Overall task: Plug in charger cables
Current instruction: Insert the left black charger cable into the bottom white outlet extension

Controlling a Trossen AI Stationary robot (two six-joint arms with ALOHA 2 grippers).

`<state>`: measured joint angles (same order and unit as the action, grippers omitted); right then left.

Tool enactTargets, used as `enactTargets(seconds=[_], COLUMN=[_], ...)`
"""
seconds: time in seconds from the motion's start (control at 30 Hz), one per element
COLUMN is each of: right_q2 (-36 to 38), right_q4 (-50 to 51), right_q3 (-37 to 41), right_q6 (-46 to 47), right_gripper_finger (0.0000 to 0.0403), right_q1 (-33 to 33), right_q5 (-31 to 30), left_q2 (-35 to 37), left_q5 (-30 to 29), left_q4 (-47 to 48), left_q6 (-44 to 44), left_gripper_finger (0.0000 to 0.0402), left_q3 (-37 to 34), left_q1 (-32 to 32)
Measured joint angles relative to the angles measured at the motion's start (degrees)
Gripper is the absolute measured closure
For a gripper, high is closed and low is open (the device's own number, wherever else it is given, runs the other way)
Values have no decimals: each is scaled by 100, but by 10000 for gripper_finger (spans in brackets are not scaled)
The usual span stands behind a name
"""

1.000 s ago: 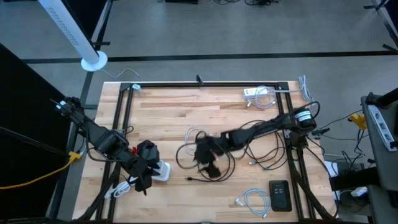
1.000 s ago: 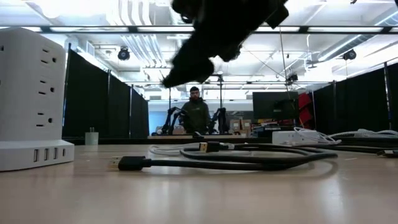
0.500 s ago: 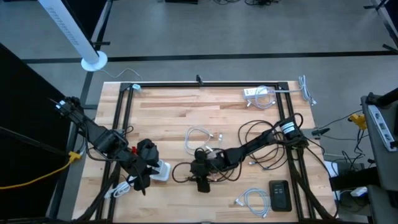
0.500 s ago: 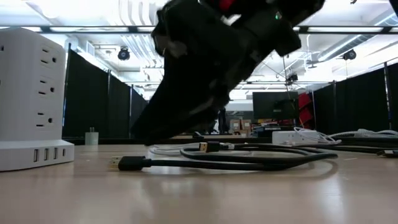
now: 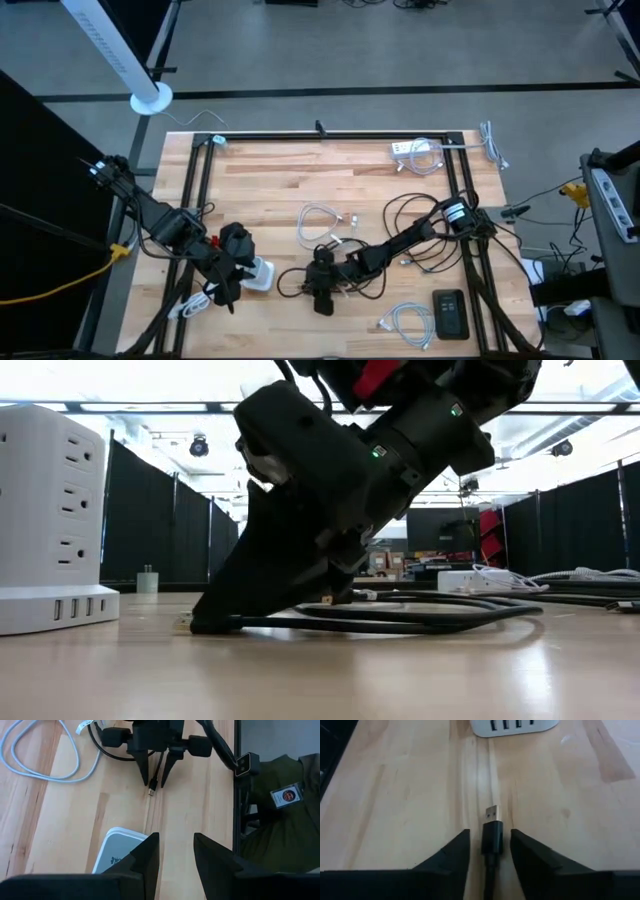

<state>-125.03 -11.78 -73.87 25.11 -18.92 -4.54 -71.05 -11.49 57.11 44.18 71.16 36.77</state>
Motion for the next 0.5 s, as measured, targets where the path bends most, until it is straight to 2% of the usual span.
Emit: enactTargets(seconds=[0.17, 0.27, 0.43, 0.5], right_q2=[-15, -20, 44, 36], right_q4=[20, 65, 223, 105], right_q3=[-3, -7, 22, 35], right_q6=[11, -236, -1716, -2254], right_gripper_finger=[381, 385, 385, 385], right_q1=[-82, -164, -393, -466], right_q5=[-42, -244, -1765, -2058], left_q2=[0, 0, 0, 0], left_q5=[0, 0, -2, -2], left_q4=[3, 2, 4, 6], left_q6=[25, 27, 86, 147], left_gripper_finger=[299, 299, 299, 299], left_q3=[-2, -2, -2, -4], left_q1=[0, 0, 4, 4])
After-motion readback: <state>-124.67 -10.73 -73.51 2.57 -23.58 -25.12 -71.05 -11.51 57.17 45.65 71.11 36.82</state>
